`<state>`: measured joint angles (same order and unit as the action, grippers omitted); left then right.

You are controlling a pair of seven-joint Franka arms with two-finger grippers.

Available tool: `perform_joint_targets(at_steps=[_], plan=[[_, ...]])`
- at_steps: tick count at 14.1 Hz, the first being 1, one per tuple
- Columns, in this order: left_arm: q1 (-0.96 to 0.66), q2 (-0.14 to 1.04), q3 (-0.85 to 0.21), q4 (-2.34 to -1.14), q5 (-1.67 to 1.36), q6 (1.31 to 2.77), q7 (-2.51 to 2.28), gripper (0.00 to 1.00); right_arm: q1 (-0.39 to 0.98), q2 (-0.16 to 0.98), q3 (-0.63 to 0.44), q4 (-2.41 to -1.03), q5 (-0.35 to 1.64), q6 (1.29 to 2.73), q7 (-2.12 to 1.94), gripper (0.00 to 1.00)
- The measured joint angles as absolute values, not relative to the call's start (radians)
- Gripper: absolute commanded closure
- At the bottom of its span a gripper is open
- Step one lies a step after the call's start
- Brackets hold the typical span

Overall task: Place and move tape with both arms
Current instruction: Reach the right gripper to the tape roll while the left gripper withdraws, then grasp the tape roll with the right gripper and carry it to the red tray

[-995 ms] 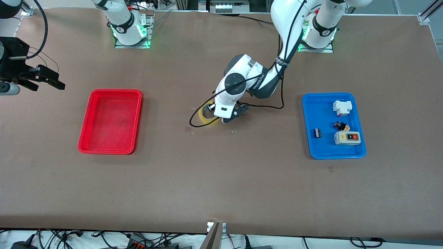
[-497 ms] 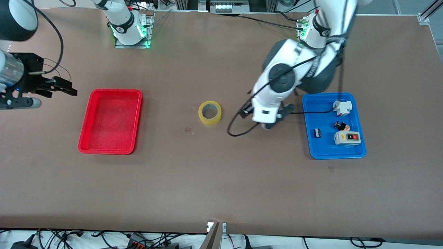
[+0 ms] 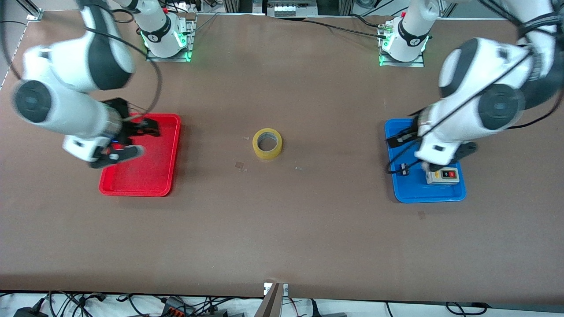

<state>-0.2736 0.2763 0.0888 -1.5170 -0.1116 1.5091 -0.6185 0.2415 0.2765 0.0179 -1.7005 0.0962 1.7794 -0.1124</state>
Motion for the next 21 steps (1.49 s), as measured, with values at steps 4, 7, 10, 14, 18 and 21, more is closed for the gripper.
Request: perform_joint_targets(at_steps=[4, 7, 10, 14, 18, 21], plan=[[-0.120, 0.132, 0.090, -1.610, -0.063, 1.467, -0.303, 0.00, 0.394, 0.425, 0.020, -1.691, 0.143, 1.958, -0.027, 0.00], [-0.050, 0.050, 0.090, -1.626, -0.005, 1.432, -0.093, 0.00, 0.505, 0.528, 0.020, -1.657, 0.116, 2.035, 0.153, 0.00], [-0.036, 0.032, 0.084, -1.572, 0.062, 1.420, 0.080, 0.00, 0.599, 0.587, 0.019, -1.638, 0.078, 2.078, 0.378, 0.00], [-0.007, 0.050, 0.057, -1.497, 0.065, 1.491, 0.179, 0.00, 0.651, 0.629, 0.019, -1.635, 0.077, 2.144, 0.514, 0.00], [0.000, 0.051, 0.034, -1.492, 0.065, 1.517, 0.183, 0.00, 0.659, 0.669, 0.018, -1.634, 0.077, 2.160, 0.526, 0.00], [0.021, 0.054, 0.000, -1.493, 0.065, 1.487, 0.184, 0.00, 0.660, 0.691, 0.018, -1.634, 0.077, 2.162, 0.526, 0.66]])
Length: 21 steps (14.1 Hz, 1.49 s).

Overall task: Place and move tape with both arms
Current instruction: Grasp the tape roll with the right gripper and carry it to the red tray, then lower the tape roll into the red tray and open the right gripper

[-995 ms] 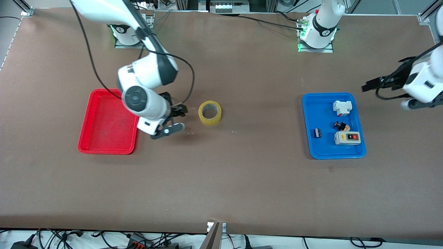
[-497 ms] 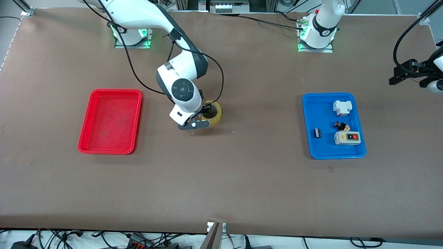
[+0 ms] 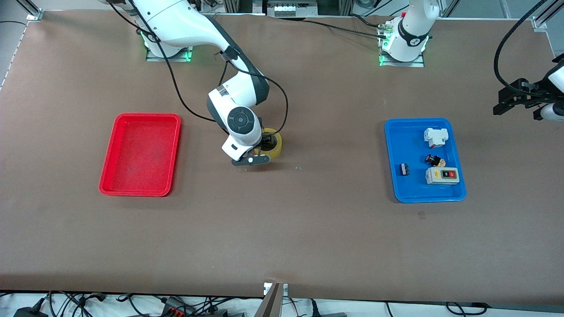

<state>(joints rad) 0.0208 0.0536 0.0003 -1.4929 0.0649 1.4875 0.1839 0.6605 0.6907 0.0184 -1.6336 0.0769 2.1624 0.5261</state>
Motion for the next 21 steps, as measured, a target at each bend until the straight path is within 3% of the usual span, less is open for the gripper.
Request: perform_joint_targets(at_steps=[2, 10, 16, 21], plan=[[0.028, 0.060, -0.001, -1.496, 0.065, 1.476, 0.185, 0.00, 0.663, 0.693, 0.018, -1.633, 0.077, 2.164, 0.526, 0.99], [0.046, 0.058, -0.001, -1.496, 0.054, 1.446, 0.186, 0.00, 0.622, 0.643, -0.011, -1.556, 0.075, 2.145, 0.526, 1.00], [0.057, 0.042, 0.000, -1.496, -0.001, 1.444, 0.174, 0.00, 0.230, 0.520, -0.025, -1.579, 0.067, 1.939, 0.195, 1.00], [0.061, 0.025, 0.001, -1.495, -0.002, 1.456, 0.075, 0.00, 0.036, 0.448, -0.029, -1.756, -0.005, 1.954, 0.051, 1.00]])
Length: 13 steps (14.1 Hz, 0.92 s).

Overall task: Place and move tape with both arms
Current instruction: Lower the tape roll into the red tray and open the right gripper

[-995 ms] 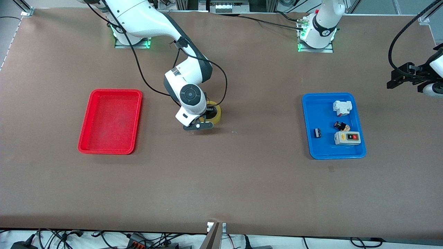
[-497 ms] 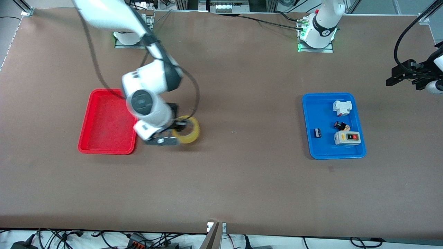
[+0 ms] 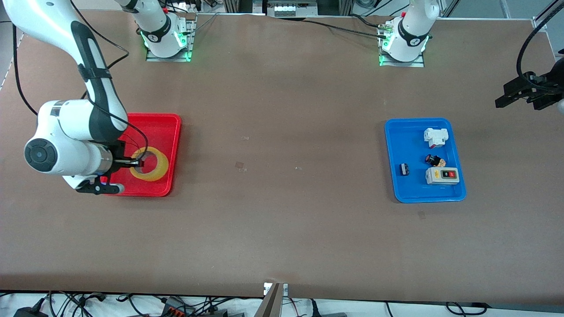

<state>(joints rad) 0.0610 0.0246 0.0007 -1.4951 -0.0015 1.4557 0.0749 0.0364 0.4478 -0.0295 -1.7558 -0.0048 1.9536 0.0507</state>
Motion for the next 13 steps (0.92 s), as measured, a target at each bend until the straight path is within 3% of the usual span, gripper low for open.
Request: perform_joint_targets(at_steps=[6, 11, 12, 13], plan=[[0.074, 0.019, 0.001, -1.509, -0.001, 1.461, 0.055, 0.00, -0.023, 0.377, -0.030, -2.004, -0.018, 2.168, 0.000, 0.99], [0.074, 0.018, -0.008, -1.510, -0.001, 1.475, 0.053, 0.00, -0.035, 0.353, -0.030, -2.096, -0.028, 2.268, 0.000, 0.96], [0.074, 0.018, -0.008, -1.511, -0.001, 1.475, 0.053, 0.00, -0.036, 0.354, -0.030, -2.105, -0.040, 2.287, 0.000, 0.93], [0.074, 0.018, -0.009, -1.512, -0.001, 1.475, 0.052, 0.00, -0.038, 0.357, -0.030, -2.111, -0.049, 2.306, 0.000, 0.76]])
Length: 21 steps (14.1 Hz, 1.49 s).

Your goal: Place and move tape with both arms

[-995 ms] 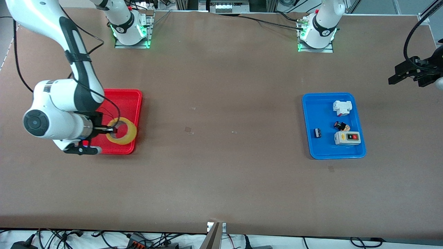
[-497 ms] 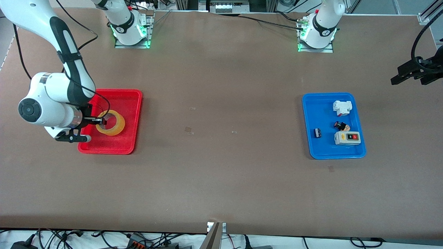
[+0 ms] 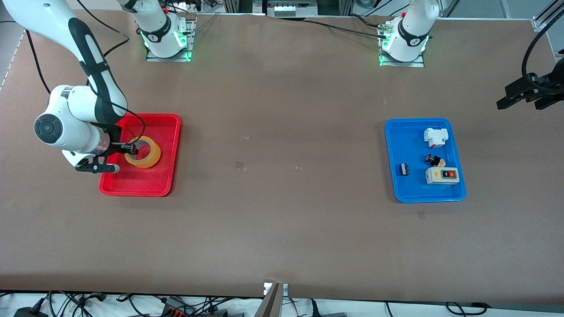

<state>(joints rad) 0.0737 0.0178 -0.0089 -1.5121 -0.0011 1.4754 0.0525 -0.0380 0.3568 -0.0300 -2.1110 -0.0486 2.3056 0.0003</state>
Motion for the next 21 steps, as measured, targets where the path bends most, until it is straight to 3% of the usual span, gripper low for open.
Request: perform_joint_targets(at_steps=[1, 2, 6, 8, 10, 15, 17, 21], plan=[[0.074, 0.018, -0.010, -1.514, -0.001, 1.475, 0.052, 0.00, -0.039, 0.360, -0.030, -2.114, -0.051, 2.314, 0.001, 0.35], [0.074, 0.018, -0.010, -1.516, -0.001, 1.475, 0.052, 0.00, -0.040, 0.362, -0.030, -2.115, -0.051, 2.317, 0.001, 0.00], [0.074, 0.018, -0.011, -1.517, -0.001, 1.475, 0.050, 0.00, -0.042, 0.345, -0.030, -2.108, -0.052, 2.312, 0.001, 0.00], [0.074, 0.018, -0.012, -1.517, -0.001, 1.476, 0.050, 0.00, -0.041, 0.306, -0.027, -2.074, -0.054, 2.240, 0.000, 0.00], [0.074, 0.018, -0.012, -1.517, -0.001, 1.476, 0.050, 0.00, -0.038, 0.261, -0.018, -1.973, -0.057, 2.083, 0.000, 0.00], [0.074, 0.018, -0.013, -1.517, -0.001, 1.477, 0.050, 0.00, -0.016, 0.216, -0.001, -1.511, -0.056, 1.586, -0.004, 0.00], [0.074, 0.018, -0.013, -1.517, -0.001, 1.477, 0.049, 0.00, -0.017, 0.218, -0.001, -1.412, -0.054, 1.523, -0.004, 0.00], [0.074, 0.018, -0.013, -1.517, -0.001, 1.477, 0.049, 0.00, -0.016, 0.244, -0.001, -1.378, 0.003, 1.524, -0.004, 0.00]])
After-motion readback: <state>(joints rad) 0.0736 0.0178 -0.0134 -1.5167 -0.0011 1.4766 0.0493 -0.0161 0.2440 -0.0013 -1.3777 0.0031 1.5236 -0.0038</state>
